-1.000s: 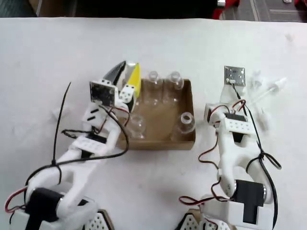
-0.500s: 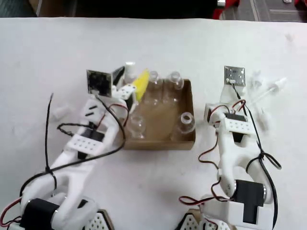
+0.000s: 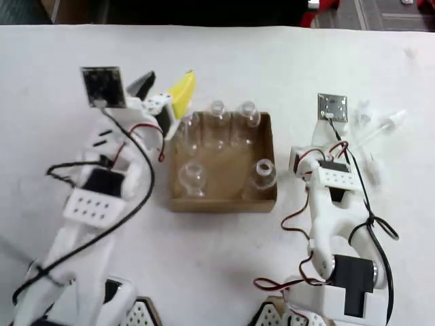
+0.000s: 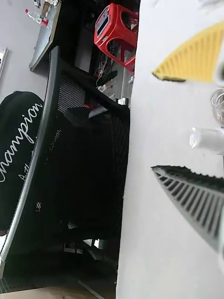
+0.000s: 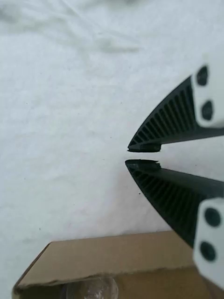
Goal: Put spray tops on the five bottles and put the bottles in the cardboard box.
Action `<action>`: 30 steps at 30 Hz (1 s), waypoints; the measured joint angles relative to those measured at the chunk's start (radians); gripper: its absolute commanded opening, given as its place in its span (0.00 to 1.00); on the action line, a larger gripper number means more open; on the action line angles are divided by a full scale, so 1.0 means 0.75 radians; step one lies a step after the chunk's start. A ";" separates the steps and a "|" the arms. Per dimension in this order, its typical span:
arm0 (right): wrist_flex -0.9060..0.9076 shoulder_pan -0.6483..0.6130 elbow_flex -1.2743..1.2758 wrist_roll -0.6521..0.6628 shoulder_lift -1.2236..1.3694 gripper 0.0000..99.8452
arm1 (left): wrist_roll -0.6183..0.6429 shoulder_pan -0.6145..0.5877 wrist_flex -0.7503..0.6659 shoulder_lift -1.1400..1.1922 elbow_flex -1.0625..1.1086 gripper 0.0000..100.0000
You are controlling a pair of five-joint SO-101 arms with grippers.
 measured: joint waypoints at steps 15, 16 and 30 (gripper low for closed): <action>0.000 0.000 0.004 0.000 0.000 0.02 | -0.172 -0.278 0.919 -0.293 -0.597 0.15; 0.000 0.000 0.004 0.000 0.000 0.02 | -0.186 -0.282 0.919 -0.293 -0.597 0.14; 0.000 0.000 0.004 0.000 0.000 0.02 | -0.338 -0.248 0.919 0.616 -1.027 0.02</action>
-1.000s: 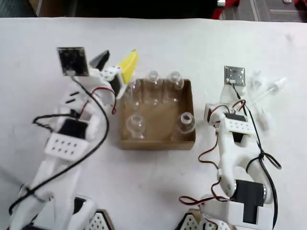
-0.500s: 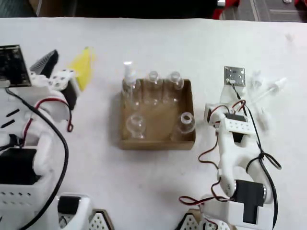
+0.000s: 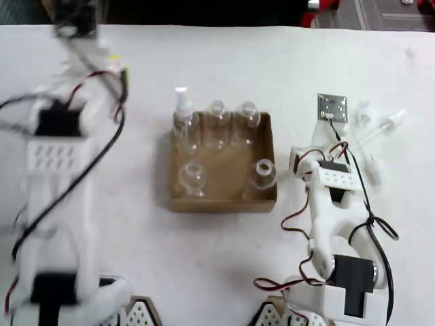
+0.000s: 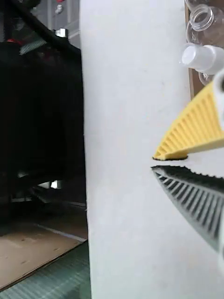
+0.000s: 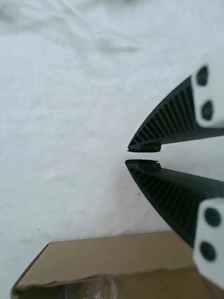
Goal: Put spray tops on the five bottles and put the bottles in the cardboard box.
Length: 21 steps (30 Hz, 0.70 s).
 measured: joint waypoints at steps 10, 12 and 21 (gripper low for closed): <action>0.000 0.000 0.000 0.000 0.000 0.02 | 0.023 0.176 0.000 0.610 -0.409 0.02; 0.000 0.000 0.000 0.000 0.000 0.02 | 0.023 0.190 0.000 0.661 -0.456 0.02; 0.000 0.000 0.000 0.000 0.000 0.02 | 0.023 0.192 0.004 0.726 -0.518 0.02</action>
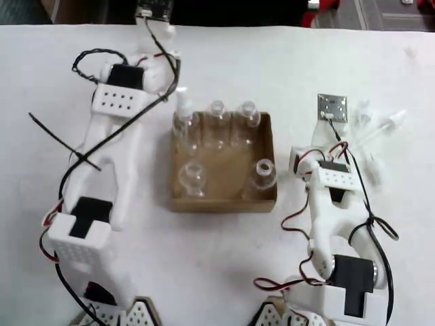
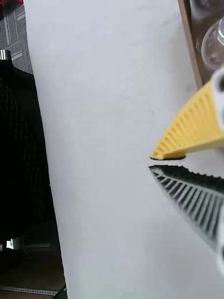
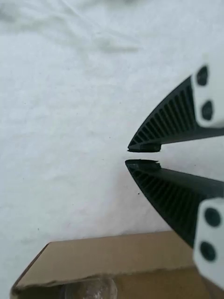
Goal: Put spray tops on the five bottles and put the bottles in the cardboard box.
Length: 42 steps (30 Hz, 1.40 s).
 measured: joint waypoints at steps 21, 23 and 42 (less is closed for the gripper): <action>0.000 -0.004 0.000 0.000 0.000 0.02 | 0.000 0.082 0.198 0.000 0.000 0.02; 0.000 -0.004 0.000 0.000 0.000 0.02 | 0.000 0.082 0.205 0.000 0.000 0.02; 0.000 -0.004 0.000 0.000 0.000 0.02 | 0.000 0.090 0.227 -0.043 0.000 0.02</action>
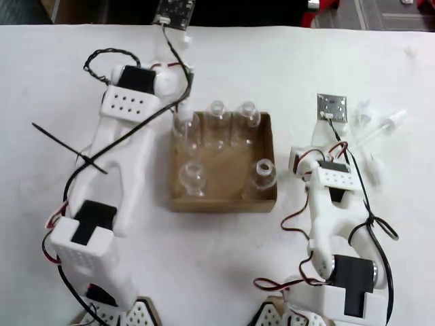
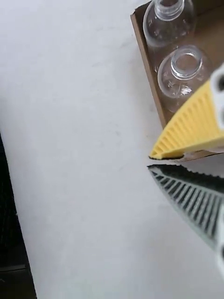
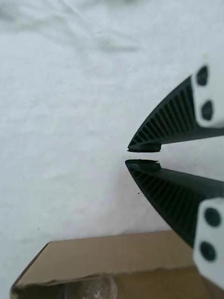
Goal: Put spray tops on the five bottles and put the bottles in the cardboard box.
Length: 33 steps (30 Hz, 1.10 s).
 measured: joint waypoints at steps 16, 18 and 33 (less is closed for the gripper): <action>0.000 0.000 0.000 0.000 0.000 0.02 | 0.000 -0.074 0.018 -0.020 -0.295 0.03; 0.000 0.000 0.000 0.000 0.000 0.02 | 0.000 -0.137 0.027 -0.023 -0.344 0.03; 0.000 0.000 0.000 0.000 0.000 0.02 | -0.734 -0.501 0.816 -0.027 -0.694 0.10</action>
